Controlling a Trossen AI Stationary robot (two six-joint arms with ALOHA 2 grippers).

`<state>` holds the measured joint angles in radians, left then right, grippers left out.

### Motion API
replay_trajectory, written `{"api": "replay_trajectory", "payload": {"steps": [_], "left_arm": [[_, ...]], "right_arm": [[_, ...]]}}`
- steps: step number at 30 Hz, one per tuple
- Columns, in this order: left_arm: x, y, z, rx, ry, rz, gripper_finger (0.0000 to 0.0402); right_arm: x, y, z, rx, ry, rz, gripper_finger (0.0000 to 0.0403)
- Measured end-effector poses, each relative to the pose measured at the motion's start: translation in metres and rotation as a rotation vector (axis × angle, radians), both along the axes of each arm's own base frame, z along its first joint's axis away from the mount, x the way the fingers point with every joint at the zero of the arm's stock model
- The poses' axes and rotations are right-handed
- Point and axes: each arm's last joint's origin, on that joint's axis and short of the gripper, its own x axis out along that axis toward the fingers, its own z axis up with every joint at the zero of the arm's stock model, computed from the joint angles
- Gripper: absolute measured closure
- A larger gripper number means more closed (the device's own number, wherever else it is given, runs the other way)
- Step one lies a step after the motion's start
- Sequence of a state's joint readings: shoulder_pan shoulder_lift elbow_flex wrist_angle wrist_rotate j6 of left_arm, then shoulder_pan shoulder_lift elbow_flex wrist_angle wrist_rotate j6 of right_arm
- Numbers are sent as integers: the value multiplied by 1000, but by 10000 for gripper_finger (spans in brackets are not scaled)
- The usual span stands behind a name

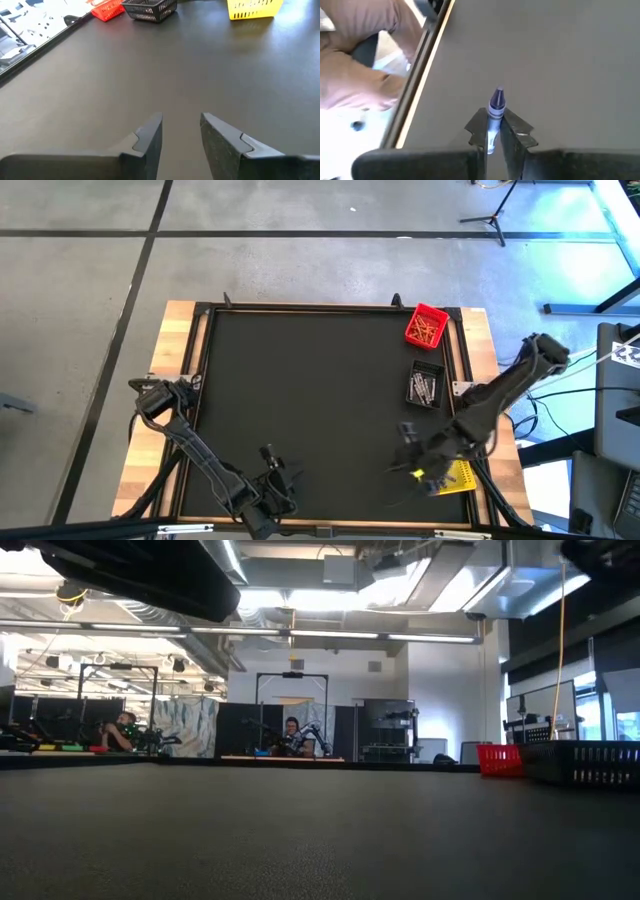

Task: Sort crayons
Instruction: Put the blue crayon into the yellow bin, then put the orange crayon into the red bin

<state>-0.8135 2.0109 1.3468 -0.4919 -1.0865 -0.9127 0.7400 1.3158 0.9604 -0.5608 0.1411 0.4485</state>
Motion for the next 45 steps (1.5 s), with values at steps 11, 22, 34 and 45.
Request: {"api": "replay_trajectory", "payload": {"steps": [11, 22, 34, 45], "left_arm": [[3, 2, 0, -25, 15, -3, 276], [4, 1, 0, -37, 9, -4, 276], [10, 4, 4, -7, 53, -29, 276], [9, 3, 63, -341, 310, -225, 276]], "right_arm": [[-66, 6, -8, -47, 361, -238, 373], [-94, 23, -53, -174, 475, -343, 370], [-82, 17, -50, -110, 583, -419, 232], [-16, 19, -22, -225, -202, -282, 206]]}}
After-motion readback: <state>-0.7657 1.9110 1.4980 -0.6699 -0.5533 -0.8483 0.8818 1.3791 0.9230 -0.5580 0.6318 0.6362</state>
